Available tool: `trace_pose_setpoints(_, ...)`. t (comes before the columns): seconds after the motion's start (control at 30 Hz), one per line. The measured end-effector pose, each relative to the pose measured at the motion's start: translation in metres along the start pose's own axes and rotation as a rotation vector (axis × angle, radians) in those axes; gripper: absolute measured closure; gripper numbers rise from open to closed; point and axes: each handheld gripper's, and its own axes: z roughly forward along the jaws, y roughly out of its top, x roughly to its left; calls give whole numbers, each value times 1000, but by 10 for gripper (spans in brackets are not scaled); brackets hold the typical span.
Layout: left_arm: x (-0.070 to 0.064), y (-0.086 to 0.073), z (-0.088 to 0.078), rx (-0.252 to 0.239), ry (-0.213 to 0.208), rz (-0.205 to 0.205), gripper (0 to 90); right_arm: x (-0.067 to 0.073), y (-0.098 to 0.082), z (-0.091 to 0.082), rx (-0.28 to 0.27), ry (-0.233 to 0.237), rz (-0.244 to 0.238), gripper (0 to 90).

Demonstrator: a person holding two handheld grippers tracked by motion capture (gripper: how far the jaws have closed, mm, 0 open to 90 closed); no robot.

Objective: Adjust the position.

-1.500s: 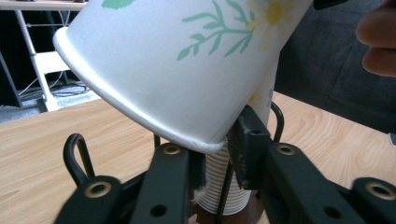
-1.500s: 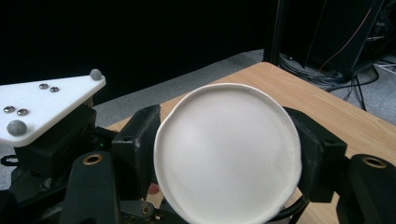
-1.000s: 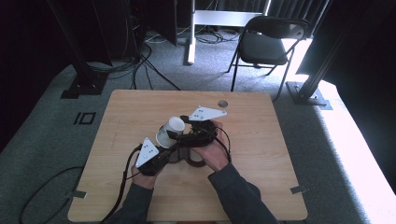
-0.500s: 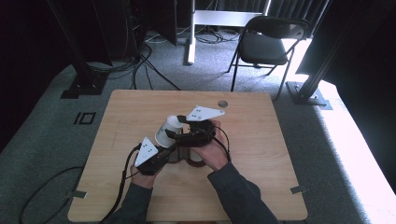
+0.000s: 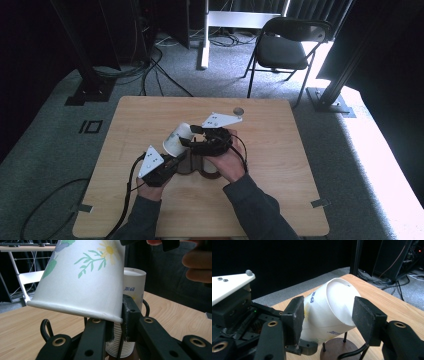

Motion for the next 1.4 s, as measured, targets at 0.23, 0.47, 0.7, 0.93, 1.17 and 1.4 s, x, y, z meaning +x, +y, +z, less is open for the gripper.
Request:
trace_pose_setpoints(0.23, 0, 1, -1, -5, 3, 1, 835, 0, 0, 0, 2, -3, 11, 445)
trace_pose_setpoints(0.47, -11, 4, 1, 19, -9, 69, 850, -1, 9, 1, -23, -65, 12, 407)
trace_pose_setpoints(0.7, -10, 8, -3, 3, -15, 64, 855, -4, 10, 0, -46, -87, 37, 398)
trace_pose_setpoints(0.93, -7, 14, -12, -52, -21, 33, 865, -6, 7, 0, -16, -132, 26, 399)
trace_pose_setpoints(1.17, -1, 19, -19, -93, -11, 13, 859, -5, 4, 0, 11, -130, 13, 400)
trace_pose_setpoints(1.4, 1, 21, -21, -83, 29, 18, 864, -2, 1, 1, 30, -126, -10, 397)
